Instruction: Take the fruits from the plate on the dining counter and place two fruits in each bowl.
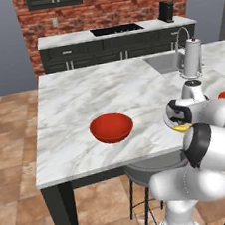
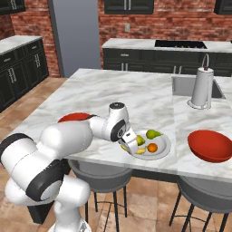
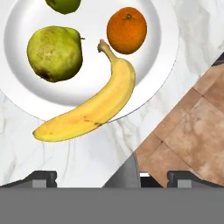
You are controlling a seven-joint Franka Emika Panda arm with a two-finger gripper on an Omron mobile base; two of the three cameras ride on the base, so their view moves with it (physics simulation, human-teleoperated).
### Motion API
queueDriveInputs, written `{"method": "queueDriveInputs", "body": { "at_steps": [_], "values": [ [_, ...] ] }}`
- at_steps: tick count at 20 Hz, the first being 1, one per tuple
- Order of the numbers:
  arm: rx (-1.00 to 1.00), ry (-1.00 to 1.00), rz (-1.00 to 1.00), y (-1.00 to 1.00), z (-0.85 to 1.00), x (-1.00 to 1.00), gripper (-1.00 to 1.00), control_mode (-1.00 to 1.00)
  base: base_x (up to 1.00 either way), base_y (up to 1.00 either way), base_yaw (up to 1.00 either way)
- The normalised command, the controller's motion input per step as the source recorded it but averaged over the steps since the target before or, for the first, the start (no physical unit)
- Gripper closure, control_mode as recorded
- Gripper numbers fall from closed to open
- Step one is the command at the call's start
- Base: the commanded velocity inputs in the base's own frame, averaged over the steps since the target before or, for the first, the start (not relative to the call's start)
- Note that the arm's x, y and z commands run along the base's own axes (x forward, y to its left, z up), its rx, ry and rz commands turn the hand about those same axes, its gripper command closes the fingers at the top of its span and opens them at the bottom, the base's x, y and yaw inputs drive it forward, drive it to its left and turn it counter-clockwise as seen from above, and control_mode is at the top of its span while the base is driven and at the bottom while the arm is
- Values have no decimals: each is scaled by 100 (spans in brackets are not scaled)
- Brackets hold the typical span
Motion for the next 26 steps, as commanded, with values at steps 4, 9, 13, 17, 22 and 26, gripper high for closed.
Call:
{"method": "queueDriveInputs", "body": {
  "at_steps": [4,9,13,17,22,26],
  "values": [
    [5,0,0,-5,-16,13,-100,-100,0,0,0],
    [2,0,0,-4,-11,17,-100,-100,0,0,0],
    [0,0,0,0,-16,11,-100,-100,0,0,0],
    [0,0,0,-2,-16,14,-100,-100,0,0,0],
    [0,0,0,-1,-15,15,-100,-100,0,0,0],
    [0,0,0,-1,-11,19,-100,-100,0,0,0]
  ]
}}
